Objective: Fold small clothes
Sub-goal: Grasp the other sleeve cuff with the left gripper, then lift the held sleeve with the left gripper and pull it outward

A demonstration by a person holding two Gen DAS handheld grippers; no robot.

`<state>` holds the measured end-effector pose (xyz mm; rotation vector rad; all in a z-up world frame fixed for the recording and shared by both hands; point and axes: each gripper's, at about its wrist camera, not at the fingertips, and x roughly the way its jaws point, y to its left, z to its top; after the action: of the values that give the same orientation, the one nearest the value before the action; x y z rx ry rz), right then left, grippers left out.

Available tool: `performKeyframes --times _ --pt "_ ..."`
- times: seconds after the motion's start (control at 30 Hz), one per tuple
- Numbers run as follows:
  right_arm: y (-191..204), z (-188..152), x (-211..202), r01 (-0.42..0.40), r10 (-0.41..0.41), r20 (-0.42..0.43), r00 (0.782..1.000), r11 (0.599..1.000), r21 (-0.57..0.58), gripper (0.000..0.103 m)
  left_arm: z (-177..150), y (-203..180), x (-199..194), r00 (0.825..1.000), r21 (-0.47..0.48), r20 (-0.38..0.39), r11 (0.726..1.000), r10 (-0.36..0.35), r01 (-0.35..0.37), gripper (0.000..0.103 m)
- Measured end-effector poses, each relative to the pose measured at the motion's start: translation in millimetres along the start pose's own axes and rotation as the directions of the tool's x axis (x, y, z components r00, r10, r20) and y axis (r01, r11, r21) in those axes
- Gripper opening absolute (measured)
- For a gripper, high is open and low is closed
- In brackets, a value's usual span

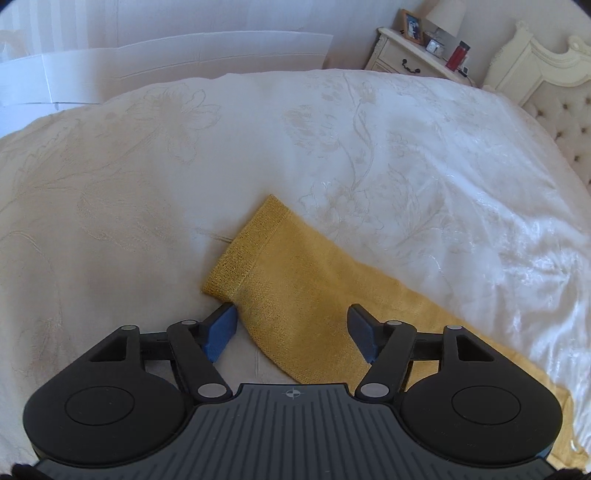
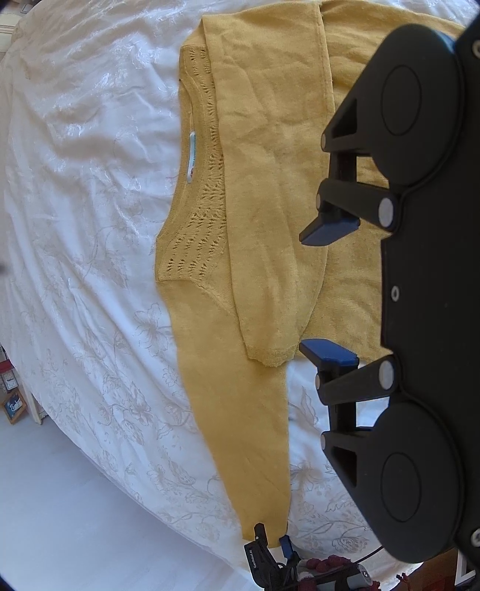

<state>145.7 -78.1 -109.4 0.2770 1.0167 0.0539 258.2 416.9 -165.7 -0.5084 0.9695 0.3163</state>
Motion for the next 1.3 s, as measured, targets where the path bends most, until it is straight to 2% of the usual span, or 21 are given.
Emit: performKeyframes --times 0.1,0.2,0.23,0.27,0.4,0.53,0.7,0.8,0.87,1.0,1.1,1.3 --pt "-2 -1 -1 -0.005 0.005 0.002 1.0 1.0 0.002 0.062 0 6 9 1.0 -0.056 0.008 0.998 -0.023 0.024 0.066" --pt "-6 -2 -4 -0.006 0.006 0.006 1.0 1.0 0.006 0.062 0 9 10 0.997 -0.097 0.044 0.993 -0.057 0.061 0.061" --pt "-8 -2 -5 -0.008 0.008 0.009 1.0 1.0 0.01 0.062 0 9 8 0.996 -0.096 0.054 0.993 -0.066 0.071 0.035" --pt "-10 -3 -7 -0.011 0.011 0.014 1.0 1.0 0.015 0.062 1 8 8 0.997 -0.094 0.045 0.994 -0.057 0.061 0.005" --pt "-22 -8 -14 -0.019 0.019 0.022 1.0 1.0 0.022 0.062 -2 -2 -12 0.996 -0.09 0.078 0.994 -0.05 0.057 0.006" --pt "-34 -10 -13 -0.041 0.041 0.016 0.999 0.999 0.008 0.062 -9 -27 -46 0.988 -0.011 0.145 0.998 -0.058 0.06 0.006" --pt "-33 4 8 -0.074 0.078 0.022 0.997 0.989 -0.129 0.062 -12 -48 -77 0.975 0.027 0.203 0.996 -0.09 0.087 0.006" --pt "-23 20 29 -0.08 0.087 0.018 0.996 0.968 -0.238 0.061 -14 -52 -83 0.973 0.041 0.217 0.997 -0.08 0.073 0.006" --pt "-15 31 44 -0.086 0.094 0.01 0.996 0.95 -0.301 0.054 -16 -50 -83 0.975 0.032 0.213 0.997 -0.069 0.064 0.006" --pt "11 45 72 -0.095 0.099 -0.015 0.995 0.888 -0.45 0.053 -21 -40 -74 0.982 0.007 0.187 0.999 -0.032 0.032 0.006" --pt "30 48 89 -0.104 0.099 -0.04 0.994 0.821 -0.562 0.053 -23 -32 -57 0.99 0.003 0.139 1.0 -0.008 0.008 0.006" --pt "58 42 124 -0.108 0.058 -0.093 0.994 0.639 -0.761 0.051 -31 -12 -22 0.998 -0.013 0.052 0.999 0.032 -0.032 0.006"
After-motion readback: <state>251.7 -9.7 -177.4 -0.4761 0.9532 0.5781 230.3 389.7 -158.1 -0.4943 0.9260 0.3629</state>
